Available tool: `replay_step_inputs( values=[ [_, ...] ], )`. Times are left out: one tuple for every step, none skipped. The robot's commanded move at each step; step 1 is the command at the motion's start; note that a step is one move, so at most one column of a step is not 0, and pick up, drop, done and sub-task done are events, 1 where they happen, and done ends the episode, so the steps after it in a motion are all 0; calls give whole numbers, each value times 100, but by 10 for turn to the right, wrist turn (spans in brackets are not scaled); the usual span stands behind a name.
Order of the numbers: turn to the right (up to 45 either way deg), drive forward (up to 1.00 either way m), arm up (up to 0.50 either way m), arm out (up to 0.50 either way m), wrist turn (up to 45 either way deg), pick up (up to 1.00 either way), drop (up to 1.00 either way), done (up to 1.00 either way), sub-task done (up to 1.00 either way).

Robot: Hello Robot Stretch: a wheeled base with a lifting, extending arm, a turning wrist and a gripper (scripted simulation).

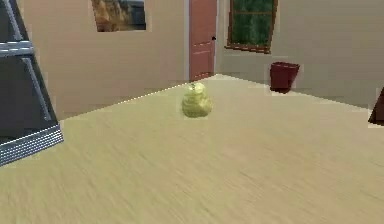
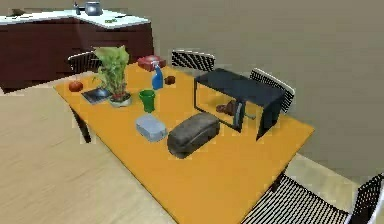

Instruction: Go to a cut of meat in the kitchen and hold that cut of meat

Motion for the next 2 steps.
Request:
replay_step_inputs(
  values=[
    [450, 0, 0, 0, 0, 0, 0, 0, 0],
    [0, 100, 0, 0, 0, 0, 0, 0, 0]
  ],
)
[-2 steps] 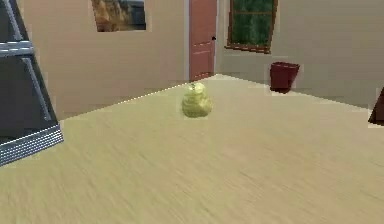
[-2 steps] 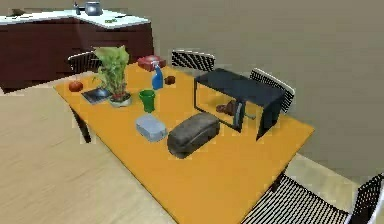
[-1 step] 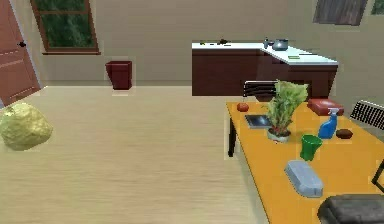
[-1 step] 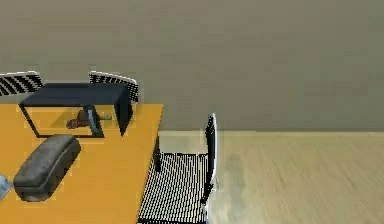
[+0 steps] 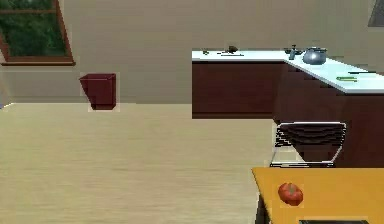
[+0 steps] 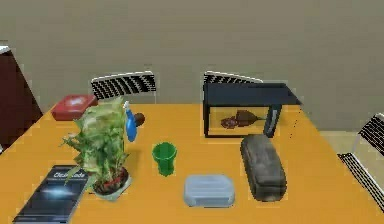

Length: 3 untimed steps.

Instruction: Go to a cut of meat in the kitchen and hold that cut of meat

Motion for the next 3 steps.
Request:
replay_step_inputs(
  values=[
    [0, 100, 0, 0, 0, 0, 0, 0, 0],
    [30, 0, 0, 0, 0, 0, 0, 0, 0],
    [-450, 0, 0, 0, 0, 0, 0, 0, 0]
  ],
)
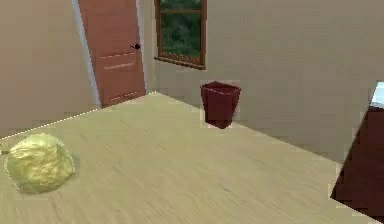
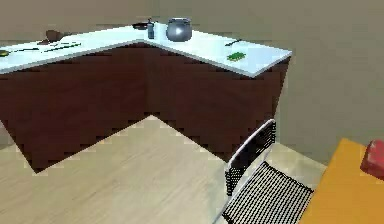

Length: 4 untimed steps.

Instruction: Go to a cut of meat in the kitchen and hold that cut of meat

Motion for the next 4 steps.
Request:
replay_step_inputs(
  values=[
    [-450, 0, 0, 0, 0, 0, 0, 0, 0],
    [0, 25, 0, 0, 0, 0, 0, 0, 0],
    [450, 0, 0, 0, 0, 0, 0, 0, 0],
    [390, 0, 0, 0, 0, 0, 0, 0, 0]
  ],
)
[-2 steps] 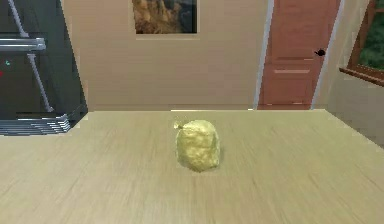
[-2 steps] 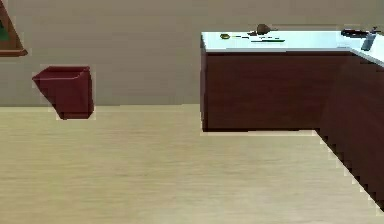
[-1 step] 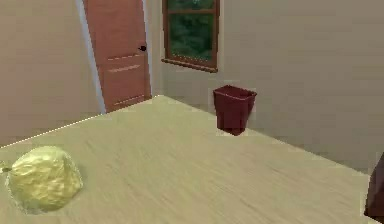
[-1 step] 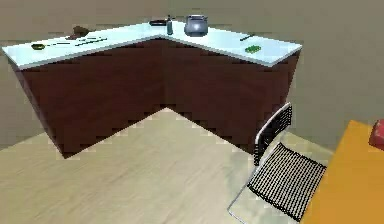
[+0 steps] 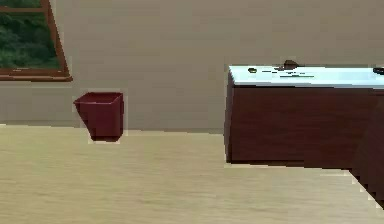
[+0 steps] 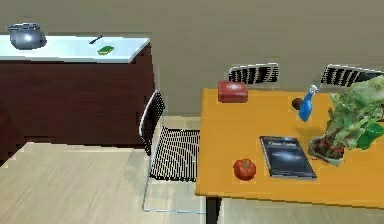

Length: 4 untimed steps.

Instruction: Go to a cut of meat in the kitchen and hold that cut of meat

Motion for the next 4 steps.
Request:
replay_step_inputs(
  values=[
    [0, 15, 0, 0, 0, 0, 0, 0, 0],
    [420, 0, 0, 0, 0, 0, 0, 0, 0],
    [0, 10, 0, 0, 0, 0, 0, 0, 0],
    [-120, 0, 0, 0, 0, 0, 0, 0, 0]
  ],
)
